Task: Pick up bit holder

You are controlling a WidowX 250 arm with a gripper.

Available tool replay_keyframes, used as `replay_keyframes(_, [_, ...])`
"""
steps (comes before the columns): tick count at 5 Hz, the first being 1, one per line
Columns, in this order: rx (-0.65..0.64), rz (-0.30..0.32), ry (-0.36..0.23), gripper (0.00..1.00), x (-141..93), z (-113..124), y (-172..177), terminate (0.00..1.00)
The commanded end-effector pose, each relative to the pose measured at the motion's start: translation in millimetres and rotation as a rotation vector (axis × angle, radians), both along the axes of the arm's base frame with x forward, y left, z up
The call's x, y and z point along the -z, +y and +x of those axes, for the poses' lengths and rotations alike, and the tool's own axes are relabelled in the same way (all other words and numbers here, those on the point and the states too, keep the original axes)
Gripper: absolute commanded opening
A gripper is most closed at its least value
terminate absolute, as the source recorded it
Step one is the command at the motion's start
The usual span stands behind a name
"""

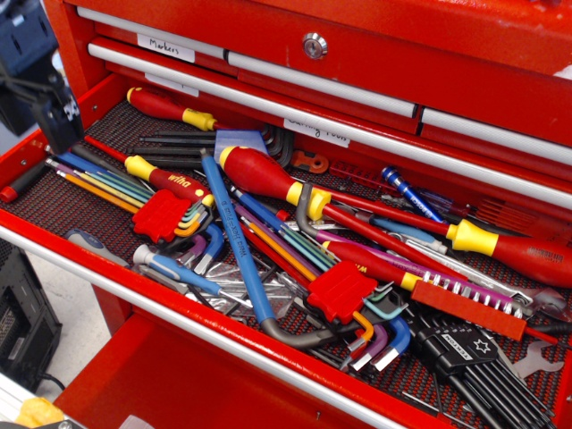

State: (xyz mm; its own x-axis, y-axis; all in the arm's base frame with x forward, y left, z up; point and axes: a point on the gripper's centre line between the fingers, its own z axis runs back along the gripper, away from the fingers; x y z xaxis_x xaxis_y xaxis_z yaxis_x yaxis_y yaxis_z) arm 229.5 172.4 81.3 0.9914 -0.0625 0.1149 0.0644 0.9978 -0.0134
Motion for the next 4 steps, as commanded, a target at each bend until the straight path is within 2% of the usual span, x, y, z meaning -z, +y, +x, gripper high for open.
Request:
replay_keyframes(1, [0.361,-0.097,-0.02,1.0,-34.7,29.2,-83.7,0.0])
replay_keyframes(2, [0.611,0.028,-0.048,1.0,-37.7,44.5,-138.2,0.0])
replay_keyframes(3, [0.763,0.102,-0.114,1.0,-26.9,40.3,-190.3,0.0])
replay_keyframes(4, [0.902,0.154,-0.173,1.0,-6.3,33.6,-239.3,0.0])
